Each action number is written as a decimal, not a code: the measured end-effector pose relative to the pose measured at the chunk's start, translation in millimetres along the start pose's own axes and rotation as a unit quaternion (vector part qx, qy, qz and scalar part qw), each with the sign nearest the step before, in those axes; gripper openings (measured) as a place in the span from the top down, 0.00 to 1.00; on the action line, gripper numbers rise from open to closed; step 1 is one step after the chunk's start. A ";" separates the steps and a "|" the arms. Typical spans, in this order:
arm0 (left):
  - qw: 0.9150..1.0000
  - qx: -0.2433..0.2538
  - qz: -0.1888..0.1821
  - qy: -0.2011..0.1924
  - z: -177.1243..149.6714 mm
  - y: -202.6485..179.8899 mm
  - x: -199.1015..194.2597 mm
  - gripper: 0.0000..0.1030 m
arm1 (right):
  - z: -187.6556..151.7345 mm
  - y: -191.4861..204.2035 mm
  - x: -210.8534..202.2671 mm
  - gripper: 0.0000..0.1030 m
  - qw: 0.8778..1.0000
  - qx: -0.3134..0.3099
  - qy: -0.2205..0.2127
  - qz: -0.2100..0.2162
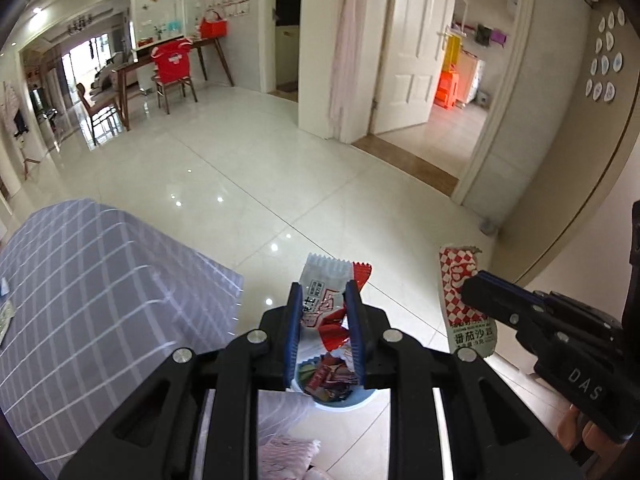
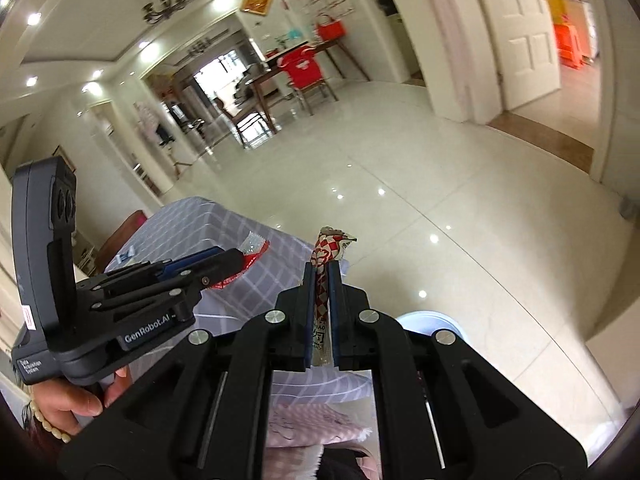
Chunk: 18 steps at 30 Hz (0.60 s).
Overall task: Collect trash
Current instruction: 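Carry wrapper and snack stick over the blue basin and open both tools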
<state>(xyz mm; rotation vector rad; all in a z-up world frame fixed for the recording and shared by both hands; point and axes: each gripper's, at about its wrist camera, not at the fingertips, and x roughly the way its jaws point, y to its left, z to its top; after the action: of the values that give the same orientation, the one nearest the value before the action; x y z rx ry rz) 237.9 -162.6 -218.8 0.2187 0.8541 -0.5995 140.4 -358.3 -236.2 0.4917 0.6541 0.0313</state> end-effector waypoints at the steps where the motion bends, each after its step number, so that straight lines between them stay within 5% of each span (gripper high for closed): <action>1: 1.000 0.001 -0.002 0.003 1.3 -5.1 4.4 0.79 | -0.6 -6.8 -1.6 0.94 1.000 0.005 -0.001 -0.003; 6: 1.000 0.009 -0.003 0.011 6.9 -27.3 20.9 0.77 | -2.8 -23.9 -5.3 0.94 1.000 0.015 -0.006 -0.014; 9: 1.000 0.002 0.008 0.020 8.1 -32.3 27.8 0.34 | -2.4 -35.1 -4.0 0.93 1.000 0.018 -0.009 -0.020; 18: 0.999 0.012 0.029 0.015 6.1 -35.8 23.3 0.32 | -9.8 -44.1 -1.0 0.93 0.999 0.028 0.000 -0.018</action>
<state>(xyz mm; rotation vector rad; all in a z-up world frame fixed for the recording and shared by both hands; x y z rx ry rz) 233.0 -203.8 -230.7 0.2733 0.8675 -0.5529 128.3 -393.2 -262.0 0.5342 0.6655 -0.0208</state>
